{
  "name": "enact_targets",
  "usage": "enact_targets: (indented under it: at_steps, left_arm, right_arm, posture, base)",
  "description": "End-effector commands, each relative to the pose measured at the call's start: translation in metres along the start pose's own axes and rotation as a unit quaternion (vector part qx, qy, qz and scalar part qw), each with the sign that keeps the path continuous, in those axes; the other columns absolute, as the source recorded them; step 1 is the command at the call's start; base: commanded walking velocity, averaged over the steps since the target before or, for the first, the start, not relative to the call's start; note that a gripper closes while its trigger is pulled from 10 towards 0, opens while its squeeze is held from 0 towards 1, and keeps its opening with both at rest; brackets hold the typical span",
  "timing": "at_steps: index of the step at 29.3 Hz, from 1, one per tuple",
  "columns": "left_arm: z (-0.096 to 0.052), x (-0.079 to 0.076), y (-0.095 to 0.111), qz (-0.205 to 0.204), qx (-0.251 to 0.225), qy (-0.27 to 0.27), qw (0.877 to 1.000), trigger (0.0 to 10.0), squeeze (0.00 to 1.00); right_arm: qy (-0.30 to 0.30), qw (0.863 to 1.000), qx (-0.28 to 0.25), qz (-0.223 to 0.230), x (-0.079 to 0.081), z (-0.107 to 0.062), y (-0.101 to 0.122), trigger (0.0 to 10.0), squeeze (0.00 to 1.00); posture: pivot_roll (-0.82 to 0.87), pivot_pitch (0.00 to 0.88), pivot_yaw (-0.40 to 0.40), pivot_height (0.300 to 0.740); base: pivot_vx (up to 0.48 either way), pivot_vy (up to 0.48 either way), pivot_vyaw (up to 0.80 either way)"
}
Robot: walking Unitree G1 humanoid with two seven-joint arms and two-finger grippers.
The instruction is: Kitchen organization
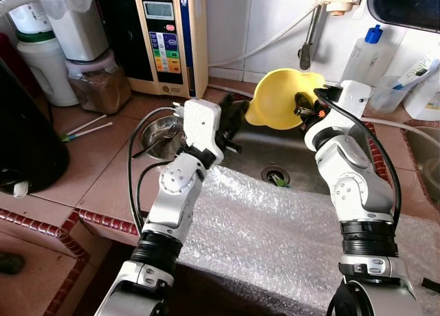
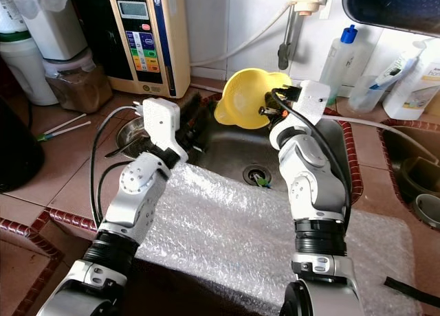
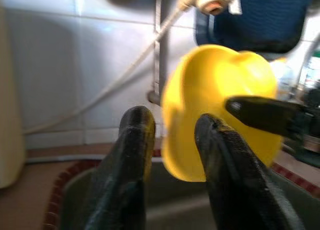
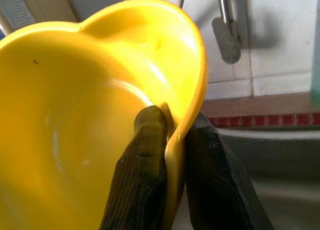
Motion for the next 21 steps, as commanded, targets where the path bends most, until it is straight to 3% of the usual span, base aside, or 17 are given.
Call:
enact_targets:
  at_steps: [1,2,3,8,11,14,16,21]
  left_arm:
    - [-0.001,-0.010,-0.003,-0.007,0.013,-0.028,0.999,10.0,1.00]
    - [-0.002,-0.011,-0.004,-0.009,0.018,-0.034,0.999,10.0,1.00]
    - [-0.004,-0.014,-0.005,0.000,0.020,-0.043,0.999,10.0,1.00]
    - [-0.011,-0.010,-0.014,-0.003,0.041,-0.035,0.999,10.0,1.00]
    - [-0.017,-0.008,-0.027,0.011,0.078,-0.034,0.996,10.0,1.00]
    - [-0.025,-0.005,-0.048,0.020,0.133,-0.030,0.991,10.0,1.00]
    - [-0.031,-0.008,-0.056,0.020,0.150,-0.035,0.988,10.0,1.00]
    - [-0.036,-0.014,-0.062,0.024,0.170,-0.052,0.984,10.0,1.00]
  right_arm:
    - [-0.020,0.998,0.003,-0.060,-0.007,0.001,-0.007,0.0,0.00]
    - [-0.024,0.997,0.005,-0.067,-0.009,0.001,-0.009,0.0,0.00]
    - [-0.038,0.993,0.012,-0.108,-0.017,0.000,-0.017,0.0,0.00]
    - [-0.069,0.973,0.005,-0.220,-0.037,-0.003,-0.024,0.0,0.00]
    - [-0.090,0.963,0.027,-0.251,-0.053,-0.005,-0.034,0.0,0.00]
    - [-0.104,0.958,0.055,-0.261,-0.067,-0.007,-0.047,0.0,0.00]
    - [-0.124,0.961,0.082,-0.231,-0.083,-0.011,-0.062,0.0,0.00]
    - [-0.152,0.958,0.132,-0.205,-0.102,-0.023,-0.091,0.0,0.00]
  posture:
    - [-0.02,0.000,0.045,0.740]
    - [-0.02,0.000,0.045,0.740]
    - [-0.01,0.000,0.043,0.740]
    - [0.01,0.000,0.040,0.740]
    - [0.01,0.000,0.037,0.740]
    - [0.01,0.000,0.035,0.740]
    - [0.01,0.000,0.034,0.740]
    - [0.02,0.000,0.031,0.740]
  base:
    - [0.000,0.000,0.00]
    - [0.000,0.000,0.00]
    - [0.000,0.000,0.00]
    - [0.000,0.000,0.00]
    - [0.000,0.000,0.00]
    - [0.000,0.000,0.00]
    - [0.000,0.000,0.00]
    - [0.000,0.000,0.00]
Point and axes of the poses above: a point about 5 cm out from each wrist's last joint towards the gripper, its own z axis pointing out of the wrist towards the gripper, its own y axis along the axis of the wrist's last joint, x = y × z, the point moved 6 cm from there along z, pointing out of the wrist towards the gripper, and after that the axes turned 6 degrees about -z, right-handed, at the moved point
